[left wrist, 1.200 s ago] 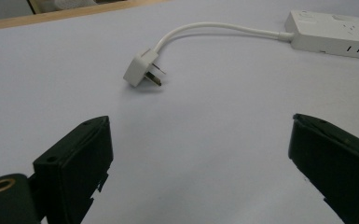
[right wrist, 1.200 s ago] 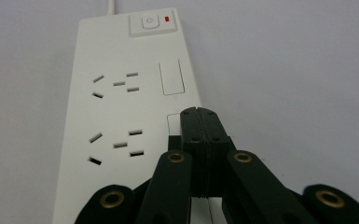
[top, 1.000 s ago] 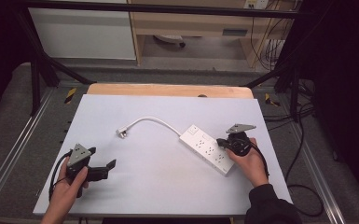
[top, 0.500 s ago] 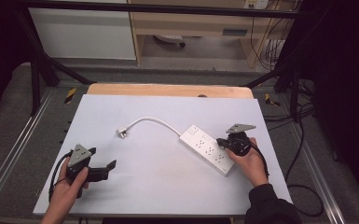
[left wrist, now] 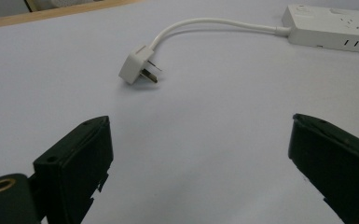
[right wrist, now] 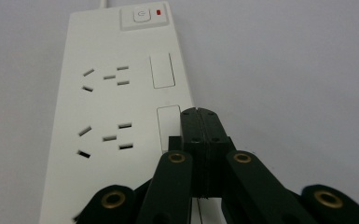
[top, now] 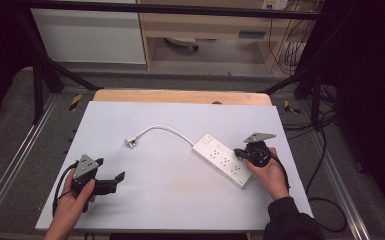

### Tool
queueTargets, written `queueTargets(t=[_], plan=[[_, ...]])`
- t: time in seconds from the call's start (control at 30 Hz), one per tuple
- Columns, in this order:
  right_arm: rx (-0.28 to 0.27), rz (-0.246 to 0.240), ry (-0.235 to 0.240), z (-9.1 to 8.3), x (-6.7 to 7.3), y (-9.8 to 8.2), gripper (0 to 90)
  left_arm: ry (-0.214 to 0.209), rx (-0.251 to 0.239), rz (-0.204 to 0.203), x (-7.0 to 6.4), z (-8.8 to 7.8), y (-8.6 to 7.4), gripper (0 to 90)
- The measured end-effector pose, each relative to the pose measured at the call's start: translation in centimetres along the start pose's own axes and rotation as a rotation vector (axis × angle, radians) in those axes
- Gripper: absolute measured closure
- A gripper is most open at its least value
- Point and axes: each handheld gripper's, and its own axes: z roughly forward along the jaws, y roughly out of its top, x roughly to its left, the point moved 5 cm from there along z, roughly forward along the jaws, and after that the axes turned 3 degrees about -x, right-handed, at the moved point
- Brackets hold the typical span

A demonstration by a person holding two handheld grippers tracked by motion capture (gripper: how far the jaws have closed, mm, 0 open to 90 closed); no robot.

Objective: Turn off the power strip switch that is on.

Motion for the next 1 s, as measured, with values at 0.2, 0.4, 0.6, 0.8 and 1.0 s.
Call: queueTargets(t=[0.2,0.4,0.6,0.8,1.0], plan=[[-0.049,0.000,0.002,-0.64,0.16,0.66,90.0,0.001,-0.005,-0.004,0.08,-0.11,0.03,6.3],[-0.029,-0.008,0.003,-0.48,0.38,0.45,90.0,0.000,-0.008,-0.006,0.04,-0.19,0.05,6.2],[-0.009,-0.011,0.015,-0.15,0.57,0.17,90.0,0.001,-0.007,-0.008,0.11,-0.20,0.03,6.3],[-0.005,-0.011,0.025,-0.09,0.80,0.19,90.0,0.002,-0.006,-0.007,0.12,-0.22,0.00,6.3],[-0.008,-0.011,0.030,0.00,0.78,0.20,90.0,0.003,-0.003,-0.008,0.15,-0.20,-0.06,6.2]])
